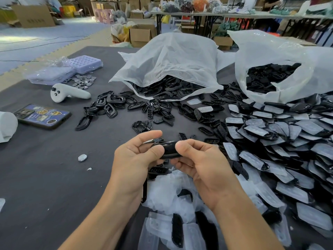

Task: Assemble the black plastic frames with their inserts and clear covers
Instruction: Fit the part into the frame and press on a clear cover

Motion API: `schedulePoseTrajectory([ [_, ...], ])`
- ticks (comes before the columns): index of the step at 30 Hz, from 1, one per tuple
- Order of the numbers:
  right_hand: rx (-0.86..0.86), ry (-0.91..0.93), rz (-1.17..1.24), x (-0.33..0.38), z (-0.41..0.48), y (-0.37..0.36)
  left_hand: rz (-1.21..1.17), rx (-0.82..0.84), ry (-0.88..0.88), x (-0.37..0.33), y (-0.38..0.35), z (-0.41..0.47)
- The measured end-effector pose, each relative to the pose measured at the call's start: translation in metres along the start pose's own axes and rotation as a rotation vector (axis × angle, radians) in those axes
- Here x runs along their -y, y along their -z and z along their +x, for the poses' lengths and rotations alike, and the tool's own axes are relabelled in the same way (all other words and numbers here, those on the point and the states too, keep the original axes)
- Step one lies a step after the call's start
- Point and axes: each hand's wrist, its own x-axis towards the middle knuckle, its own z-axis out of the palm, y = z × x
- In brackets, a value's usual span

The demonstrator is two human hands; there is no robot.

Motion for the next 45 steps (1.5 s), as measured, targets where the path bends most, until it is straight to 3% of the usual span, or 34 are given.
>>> schedulePoseTrajectory([
  [8,-0.054,0.047,-0.027,-0.003,0.002,0.0,0.218,-0.088,-0.083,0.004,0.003,0.003],
  [12,-0.046,0.064,-0.068,-0.005,0.002,-0.003,0.165,-0.094,-0.09,0.003,0.007,0.004],
  [19,-0.097,0.165,-0.406,-0.011,0.004,-0.003,-0.016,-0.09,-0.027,-0.001,0.008,0.003],
  [24,-0.052,0.106,-0.135,-0.007,0.004,0.0,0.04,-0.054,-0.021,0.003,0.003,0.0],
  [29,-0.121,0.188,-0.223,-0.008,0.004,0.004,0.315,-0.065,-0.037,0.006,0.001,0.0],
  [33,-0.105,0.207,-0.193,-0.008,0.004,0.004,0.253,0.004,-0.001,0.001,0.003,0.002],
  [37,-0.021,0.103,0.096,-0.005,0.003,0.003,-0.04,0.106,0.129,-0.004,0.005,0.006],
  [39,0.02,0.067,0.071,-0.002,0.001,0.004,-0.107,0.118,0.144,-0.004,0.007,0.008],
  [45,0.033,-0.005,-0.02,0.004,-0.002,0.003,0.064,0.112,-0.007,-0.002,0.01,0.006],
])
